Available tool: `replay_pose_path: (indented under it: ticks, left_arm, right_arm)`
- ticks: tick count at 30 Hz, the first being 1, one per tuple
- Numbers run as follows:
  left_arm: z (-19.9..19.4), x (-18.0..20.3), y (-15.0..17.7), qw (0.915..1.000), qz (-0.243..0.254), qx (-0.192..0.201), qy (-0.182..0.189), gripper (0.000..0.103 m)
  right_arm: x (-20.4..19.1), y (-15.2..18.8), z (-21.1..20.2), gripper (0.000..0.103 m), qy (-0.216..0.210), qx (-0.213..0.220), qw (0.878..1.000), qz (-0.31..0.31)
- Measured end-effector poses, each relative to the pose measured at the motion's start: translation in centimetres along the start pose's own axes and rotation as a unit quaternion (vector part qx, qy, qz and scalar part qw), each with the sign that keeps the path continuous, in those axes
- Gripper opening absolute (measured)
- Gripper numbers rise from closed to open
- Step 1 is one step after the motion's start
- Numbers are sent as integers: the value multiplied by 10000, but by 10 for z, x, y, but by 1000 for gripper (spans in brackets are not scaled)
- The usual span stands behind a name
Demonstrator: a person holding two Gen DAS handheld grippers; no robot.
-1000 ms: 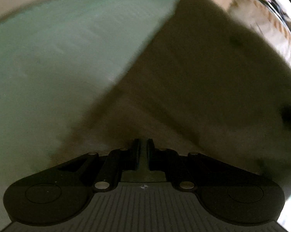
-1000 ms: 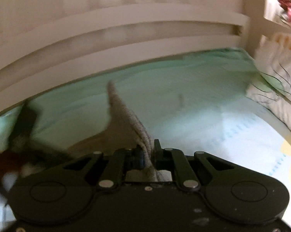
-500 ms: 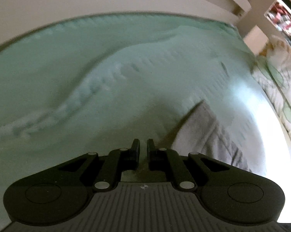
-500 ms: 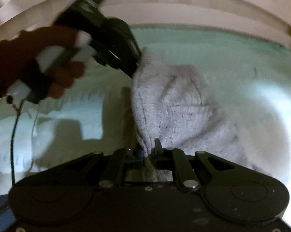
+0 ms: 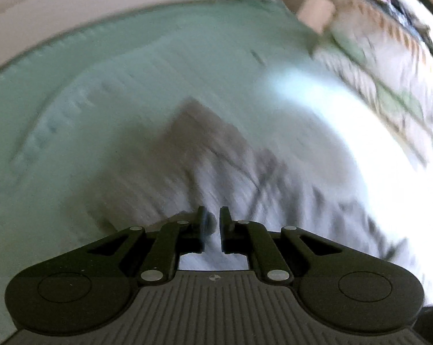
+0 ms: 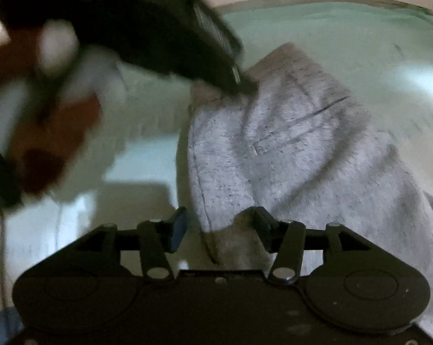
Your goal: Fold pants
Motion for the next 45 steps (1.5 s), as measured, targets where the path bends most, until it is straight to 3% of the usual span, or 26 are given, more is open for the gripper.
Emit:
replay_pose_path:
  ticks: [6,9,11,14,19,21,24,27,29,37,40,45]
  left_arm:
    - [18,20,16,9973,562,-278,-396,9]
    - [22,19,12,9977,263,-410,-467,9]
    - [14,25,6,9970,184,-409,-634,9]
    - [0,52,-1,9977,332,-234,-541,10]
    - [-15,135,2,9968,797,3,-50,10]
    - [-14,170,12,9946,1001,-39,263,10]
    - [-9,225,35,9858,1536,-174,660,16]
    - [-3,264,58,9753,1985,-311,914,16]
    - [0,284,75,9700,2119,-471,1091,16]
    - [22,324,127,9481,2694,-1126,1259,16]
    - [26,323,135,9469,2777,-1117,1175,18]
    - [29,318,131,9524,2510,-1172,1270,19]
  right_arm:
    - [48,23,-88,54,280,706,9937,830]
    - [95,52,-145,54,746,1021,9807,1492]
    - [132,76,-185,54,1152,1220,9653,2002]
    - [189,127,-251,54,1750,1504,9313,2819]
    - [263,224,-345,54,2490,1921,8543,4140]
    - [284,261,-375,54,2784,2048,8215,4535]
    - [305,309,-406,54,3013,2220,7817,4989]
    - [321,348,-418,54,3016,2317,7466,5459]
    - [331,364,-416,54,3022,2304,7314,5663]
    - [367,407,-395,57,3024,2093,7008,6112]
    - [371,419,-390,59,2962,2097,6779,6393]
    - [379,424,-398,65,2541,2551,6439,6751]
Point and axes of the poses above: each gripper's, at about its wrist camera, not at the fingertips, and z roughly the way its jaws point, x to its right, y to its underside, the point moved 8 cm from there along z, roughly the way its jaws point, and after that the axes turned 13 degrees about z, right-handed, at the moved point
